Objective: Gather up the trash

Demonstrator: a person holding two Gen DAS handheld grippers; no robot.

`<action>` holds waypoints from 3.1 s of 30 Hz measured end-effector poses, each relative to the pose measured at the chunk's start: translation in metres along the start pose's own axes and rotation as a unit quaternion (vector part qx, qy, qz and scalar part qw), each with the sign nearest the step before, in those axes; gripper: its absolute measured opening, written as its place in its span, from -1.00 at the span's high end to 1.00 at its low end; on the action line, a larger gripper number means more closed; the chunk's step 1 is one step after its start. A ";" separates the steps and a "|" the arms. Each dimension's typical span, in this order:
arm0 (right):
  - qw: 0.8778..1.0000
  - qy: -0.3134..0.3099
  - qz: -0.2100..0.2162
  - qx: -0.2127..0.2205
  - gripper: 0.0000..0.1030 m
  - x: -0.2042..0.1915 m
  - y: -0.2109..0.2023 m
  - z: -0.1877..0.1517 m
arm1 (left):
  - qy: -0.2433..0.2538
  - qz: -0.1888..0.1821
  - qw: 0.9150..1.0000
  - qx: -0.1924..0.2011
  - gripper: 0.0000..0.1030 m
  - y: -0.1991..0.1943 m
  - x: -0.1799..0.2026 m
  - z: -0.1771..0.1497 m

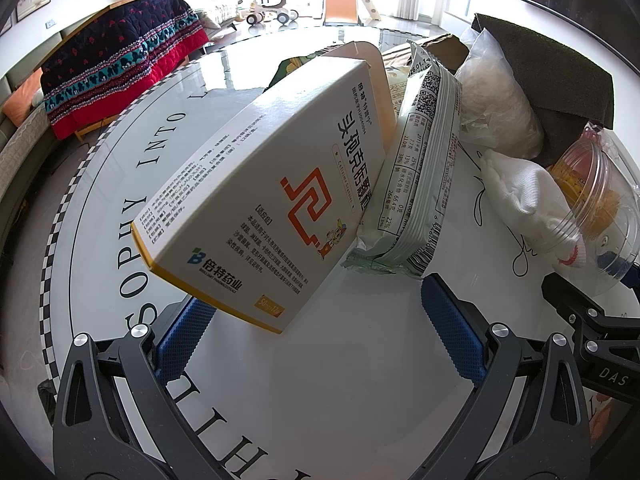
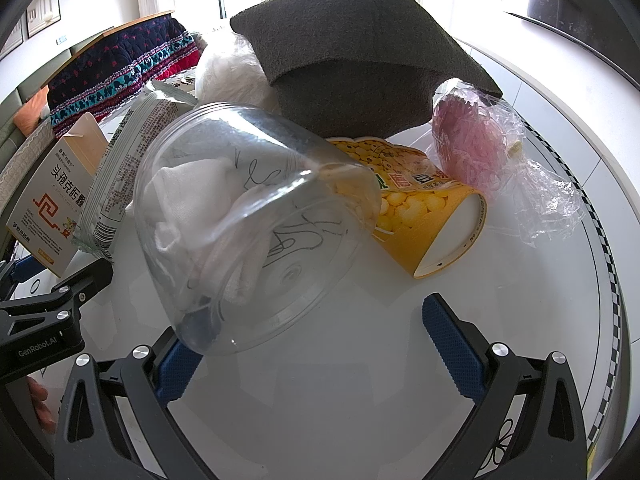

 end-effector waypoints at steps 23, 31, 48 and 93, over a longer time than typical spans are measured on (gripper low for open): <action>1.000 0.000 0.000 0.000 -0.95 0.000 0.000 0.000 | 0.000 0.000 1.000 0.000 -0.89 0.000 0.000 0.000; 1.000 0.000 0.000 0.000 -0.95 0.000 0.000 0.000 | 0.002 -0.001 1.000 -0.003 -0.89 -0.001 0.000 -0.001; 0.994 -0.013 0.100 0.039 -0.95 0.009 -0.095 0.022 | -0.004 -0.057 0.998 0.038 -0.89 -0.073 -0.020 0.026; 0.984 0.034 0.118 -0.130 0.29 -0.120 -0.021 0.096 | 0.056 -0.105 0.992 0.041 0.59 -0.072 -0.024 0.027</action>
Point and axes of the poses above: each gripper's, at about its wrist camera, not at the fingertips, and y roughly the way its jaws point, x to its right, z to its top, the point moved 8 cm from there along y, roughly the way its jaws point, and after that the axes turned 12 degrees about -z, right-handed, at the moved point
